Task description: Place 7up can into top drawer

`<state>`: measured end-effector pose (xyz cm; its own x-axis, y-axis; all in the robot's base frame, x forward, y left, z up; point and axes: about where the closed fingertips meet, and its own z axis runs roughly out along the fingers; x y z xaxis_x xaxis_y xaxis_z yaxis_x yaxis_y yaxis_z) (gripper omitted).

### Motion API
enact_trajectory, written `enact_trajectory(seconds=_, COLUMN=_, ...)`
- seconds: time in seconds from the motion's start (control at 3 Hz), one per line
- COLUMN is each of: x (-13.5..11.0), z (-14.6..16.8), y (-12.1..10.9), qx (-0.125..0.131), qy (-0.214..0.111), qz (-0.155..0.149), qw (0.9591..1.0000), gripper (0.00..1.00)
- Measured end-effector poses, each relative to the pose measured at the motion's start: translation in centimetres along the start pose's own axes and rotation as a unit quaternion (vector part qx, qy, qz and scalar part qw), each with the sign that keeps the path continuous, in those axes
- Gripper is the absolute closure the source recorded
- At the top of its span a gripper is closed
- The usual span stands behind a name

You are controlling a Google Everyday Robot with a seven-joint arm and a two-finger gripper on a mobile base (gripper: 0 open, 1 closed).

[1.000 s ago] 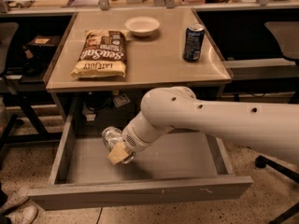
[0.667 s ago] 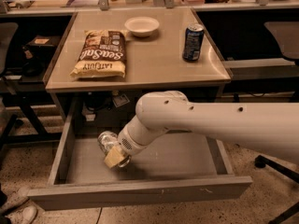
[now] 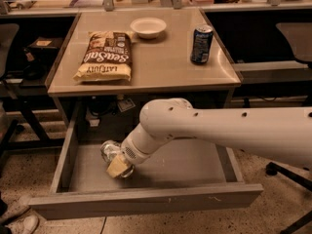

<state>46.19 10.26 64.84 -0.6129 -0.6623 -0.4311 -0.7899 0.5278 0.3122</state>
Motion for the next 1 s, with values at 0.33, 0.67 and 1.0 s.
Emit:
enact_trajectory(seconds=0.33, x=0.0, z=0.0, y=0.0, qx=0.0, qy=0.0, qz=0.0, qw=1.0, gripper=0.63)
enact_trajectory(seconds=0.67, x=0.0, z=0.0, y=0.0, qx=0.0, qy=0.0, qz=0.0, qw=1.0, gripper=0.4)
enact_trajectory(seconds=1.0, x=0.0, z=0.0, y=0.0, qx=0.0, qy=0.0, qz=0.0, qw=1.0, gripper=0.17)
